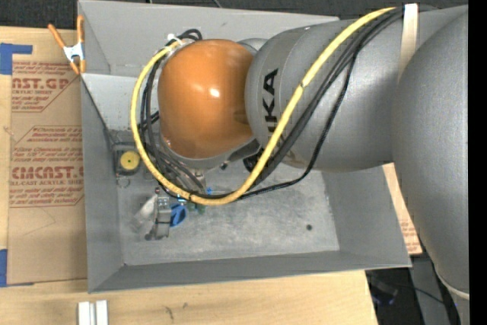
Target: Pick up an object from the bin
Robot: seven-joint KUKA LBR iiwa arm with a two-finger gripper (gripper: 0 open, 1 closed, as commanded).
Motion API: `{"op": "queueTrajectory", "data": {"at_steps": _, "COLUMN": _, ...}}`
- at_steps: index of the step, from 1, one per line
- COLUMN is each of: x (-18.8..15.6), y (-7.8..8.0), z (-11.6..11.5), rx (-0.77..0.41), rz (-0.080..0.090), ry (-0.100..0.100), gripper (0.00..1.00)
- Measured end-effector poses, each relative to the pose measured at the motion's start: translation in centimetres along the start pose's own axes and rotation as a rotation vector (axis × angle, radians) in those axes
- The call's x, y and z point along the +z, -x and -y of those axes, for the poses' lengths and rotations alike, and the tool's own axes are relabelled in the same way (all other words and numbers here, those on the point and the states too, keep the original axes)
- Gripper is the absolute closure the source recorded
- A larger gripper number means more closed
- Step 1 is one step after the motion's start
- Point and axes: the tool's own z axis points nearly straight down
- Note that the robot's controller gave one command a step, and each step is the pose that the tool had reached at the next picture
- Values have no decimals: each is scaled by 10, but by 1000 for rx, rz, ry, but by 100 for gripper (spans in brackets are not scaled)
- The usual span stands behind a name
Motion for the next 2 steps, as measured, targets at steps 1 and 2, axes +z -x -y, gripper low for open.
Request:
{"op": "queueTrajectory", "data": {"at_steps": 1, "x": 5, "y": -3, "z": -4, "rx": -70, "rz": 7, "ry": 1, "gripper": 0}}
{"op": "queueTrajectory", "data": {"at_steps": 2, "x": 100, "y": 29, "z": 65, "rx": 32, "rz": 1, "ry": -3, "gripper": 0}}
